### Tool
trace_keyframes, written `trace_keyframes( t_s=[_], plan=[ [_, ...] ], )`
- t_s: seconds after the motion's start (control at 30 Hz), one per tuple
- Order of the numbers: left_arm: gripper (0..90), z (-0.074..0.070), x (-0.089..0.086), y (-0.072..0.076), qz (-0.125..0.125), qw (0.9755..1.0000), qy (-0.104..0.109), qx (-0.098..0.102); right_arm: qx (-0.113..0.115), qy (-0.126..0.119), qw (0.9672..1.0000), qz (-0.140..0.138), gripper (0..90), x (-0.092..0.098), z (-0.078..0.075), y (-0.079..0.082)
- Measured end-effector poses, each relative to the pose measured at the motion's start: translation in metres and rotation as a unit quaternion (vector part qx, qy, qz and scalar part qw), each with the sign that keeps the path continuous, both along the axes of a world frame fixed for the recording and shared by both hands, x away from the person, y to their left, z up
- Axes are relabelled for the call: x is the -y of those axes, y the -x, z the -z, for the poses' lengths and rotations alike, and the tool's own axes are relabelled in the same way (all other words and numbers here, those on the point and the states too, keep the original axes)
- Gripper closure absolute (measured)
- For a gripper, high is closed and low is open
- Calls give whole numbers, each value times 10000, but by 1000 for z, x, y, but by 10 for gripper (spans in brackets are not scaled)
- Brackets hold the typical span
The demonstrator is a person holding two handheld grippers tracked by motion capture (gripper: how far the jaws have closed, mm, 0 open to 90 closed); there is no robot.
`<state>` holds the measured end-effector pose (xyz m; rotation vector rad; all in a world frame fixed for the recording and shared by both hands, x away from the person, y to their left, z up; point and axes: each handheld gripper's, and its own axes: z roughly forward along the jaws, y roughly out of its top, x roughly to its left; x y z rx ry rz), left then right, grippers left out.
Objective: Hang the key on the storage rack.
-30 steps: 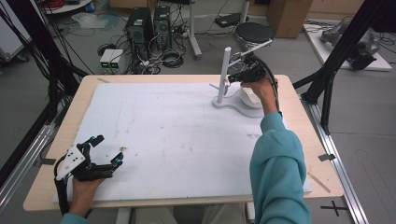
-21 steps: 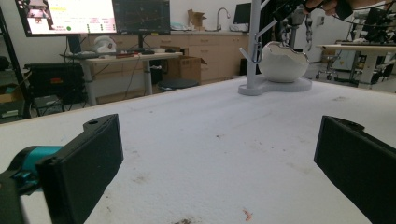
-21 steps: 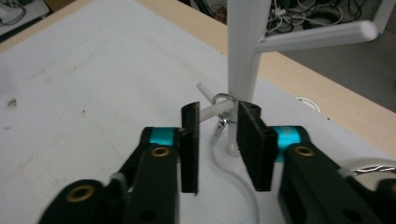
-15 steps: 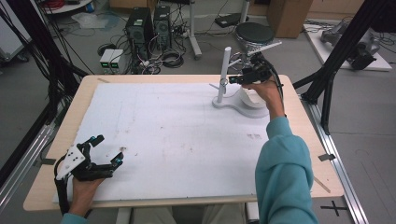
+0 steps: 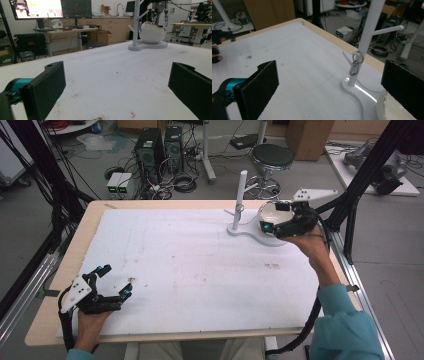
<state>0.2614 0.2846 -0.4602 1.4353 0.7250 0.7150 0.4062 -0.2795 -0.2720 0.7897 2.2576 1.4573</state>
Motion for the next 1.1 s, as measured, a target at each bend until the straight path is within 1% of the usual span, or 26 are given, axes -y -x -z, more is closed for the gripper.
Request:
trace_keyframes(
  t_s=[0.03, 0.07, 0.17, 0.23, 0.33, 0.4, 0.47, 0.5, 0.53, 0.6, 0.67, 0.7, 0.73, 0.77, 0.8, 0.83, 0.93, 1.0, 1.03, 1.1],
  plan=[
    [17, 0, 0, 0, -2, 10000, -12, 4, 66, -47, 9999, -84, 4, 2, 5, 6],
    [17, 0, 0, 0, 0, 10000, -13, 5, 75, -74, 9999, -128, 4, 3, 12, 13],
    [17, 0, 0, 0, -1, 10000, -15, 8, 181, -251, 9989, -342, 4, 10, 35, 28],
    [17, 0, 0, 0, 8, 10000, -25, 7, 257, -308, 9986, -333, 4, 16, 52, 38],
    [18, 0, 0, 1, 7, 10000, -26, 29, 356, -476, 9979, -253, 4, 24, 75, 49],
    [17, 0, 0, 1, 0, 10000, -35, 37, 481, -764, 9957, -195, 4, 29, 86, 56],
    [17, 0, 0, 1, -1, 10000, -30, 33, 589, -952, 9936, -146, 4, 32, 96, 63],
    [17, 0, 0, 1, -6, 10000, -39, 39, 663, -992, 9928, -127, 4, 34, 101, 65],
    [18, 0, 1, 1, 4, 10000, -36, 49, 701, -999, 9925, -65, 4, 35, 106, 69],
    [18, 0, 1, 1, -9, 10000, -48, 50, 852, -1047, 9908, 53, 4, 36, 116, 74],
    [17, 0, 1, 1, -7, 10000, -39, 51, 906, -1091, 9899, 62, 4, 36, 127, 79],
    [17, 0, 1, 1, -7, 10000, -26, 52, 912, -1110, 9896, 103, 4, 36, 133, 81],
    [17, 0, 1, 1, -2, 10000, -24, 52, 916, -1192, 9886, 122, 4, 37, 139, 83],
    [18, 0, 1, 1, 4, 10000, -25, 50, 947, -1220, 9879, 119, 4, 37, 142, 83],
    [17, 0, 1, 1, -1, 10000, -31, 48, 925, -1251, 9877, 164, 4, 37, 146, 85],
    [17, 0, 0, 1, -8, 10000, -36, 43, 983, -1233, 9873, 196, 4, 38, 149, 86],
    [17, 0, 0, 1, -4, 10000, -28, 33, 990, -1282, 9863, 314, 4, 40, 159, 88],
    [17, 0, 0, 1, -3, 10000, -24, 32, 942, -1354, 9859, 284, 4, 41, 165, 89],
    [17, 0, 0, 1, -4, 10000, -24, 27, 962, -1360, 9856, 277, 4, 40, 168, 90],
    [17, 0, 0, 0, -5, 10000, -8, 2, 923, -1349, 9863, 241, 4, 39, 177, 91]
  ],
)
